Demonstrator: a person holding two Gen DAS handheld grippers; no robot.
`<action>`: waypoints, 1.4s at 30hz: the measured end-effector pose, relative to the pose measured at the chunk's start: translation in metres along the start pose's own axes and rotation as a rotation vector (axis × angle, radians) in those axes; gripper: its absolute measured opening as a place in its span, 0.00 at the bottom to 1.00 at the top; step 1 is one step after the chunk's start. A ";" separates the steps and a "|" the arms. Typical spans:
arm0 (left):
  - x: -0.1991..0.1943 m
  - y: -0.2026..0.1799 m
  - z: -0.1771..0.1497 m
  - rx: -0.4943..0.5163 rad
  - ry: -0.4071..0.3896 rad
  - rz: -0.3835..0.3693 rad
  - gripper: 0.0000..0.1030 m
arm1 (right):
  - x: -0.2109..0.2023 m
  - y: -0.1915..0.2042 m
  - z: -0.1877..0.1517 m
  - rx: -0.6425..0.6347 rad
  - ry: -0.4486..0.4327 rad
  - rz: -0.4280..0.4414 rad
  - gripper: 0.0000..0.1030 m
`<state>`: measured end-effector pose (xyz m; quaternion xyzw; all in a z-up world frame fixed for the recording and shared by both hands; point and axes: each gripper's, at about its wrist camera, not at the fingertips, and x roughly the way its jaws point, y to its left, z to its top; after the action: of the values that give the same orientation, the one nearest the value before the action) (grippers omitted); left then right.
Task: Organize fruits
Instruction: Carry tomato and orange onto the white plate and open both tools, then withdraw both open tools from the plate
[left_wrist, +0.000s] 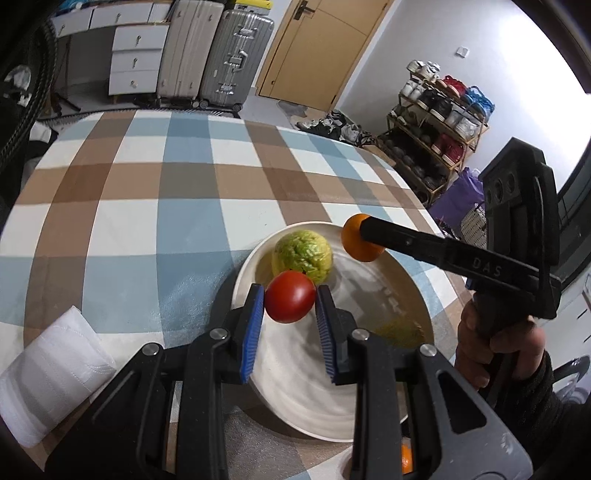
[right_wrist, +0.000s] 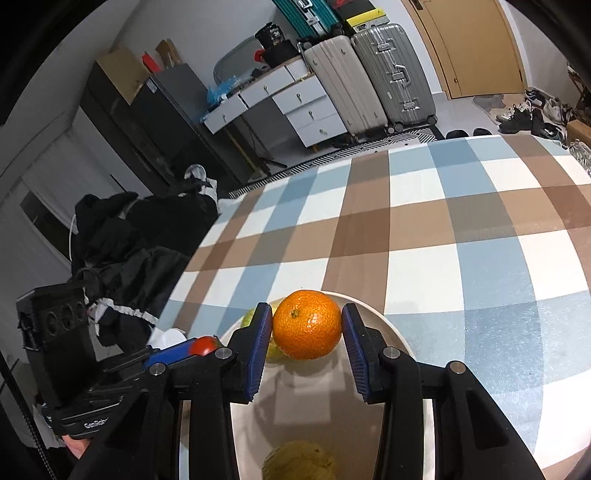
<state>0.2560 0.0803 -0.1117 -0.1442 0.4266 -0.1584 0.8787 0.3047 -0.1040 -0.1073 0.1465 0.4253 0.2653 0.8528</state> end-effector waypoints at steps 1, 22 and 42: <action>0.001 0.001 0.000 -0.005 0.003 0.000 0.25 | 0.002 0.000 -0.001 0.000 0.003 -0.002 0.39; -0.035 -0.025 -0.017 0.022 -0.015 0.084 0.42 | -0.054 0.022 -0.025 -0.035 -0.101 -0.015 0.65; -0.138 -0.110 -0.092 0.144 -0.151 0.223 0.88 | -0.201 0.094 -0.147 -0.234 -0.370 -0.126 1.00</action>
<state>0.0849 0.0247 -0.0262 -0.0440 0.3602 -0.0788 0.9285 0.0557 -0.1399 -0.0200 0.0660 0.2361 0.2277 0.9423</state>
